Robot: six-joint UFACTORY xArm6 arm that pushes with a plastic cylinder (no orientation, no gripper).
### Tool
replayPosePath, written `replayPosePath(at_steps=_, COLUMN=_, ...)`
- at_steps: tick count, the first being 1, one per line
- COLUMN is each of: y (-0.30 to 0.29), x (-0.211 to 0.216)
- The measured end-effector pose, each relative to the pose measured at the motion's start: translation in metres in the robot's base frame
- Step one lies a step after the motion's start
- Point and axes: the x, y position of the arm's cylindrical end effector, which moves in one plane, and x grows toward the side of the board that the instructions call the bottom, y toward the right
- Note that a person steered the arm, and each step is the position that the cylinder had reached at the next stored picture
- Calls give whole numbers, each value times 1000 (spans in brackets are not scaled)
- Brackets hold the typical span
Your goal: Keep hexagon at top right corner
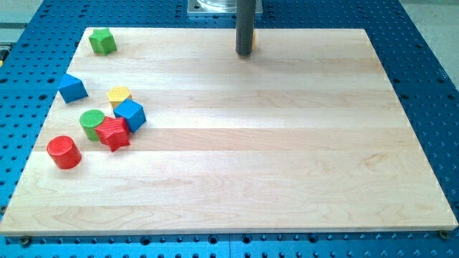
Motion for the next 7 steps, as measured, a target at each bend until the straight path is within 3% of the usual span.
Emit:
replayPosePath(at_steps=2, y=0, x=12)
replayPosePath(at_steps=3, y=-52, x=38)
replayPosePath(at_steps=4, y=-174, x=46)
replayPosePath(at_steps=5, y=-241, x=102)
replayPosePath(at_steps=6, y=-274, x=120)
replayPosePath(at_steps=7, y=-260, x=158)
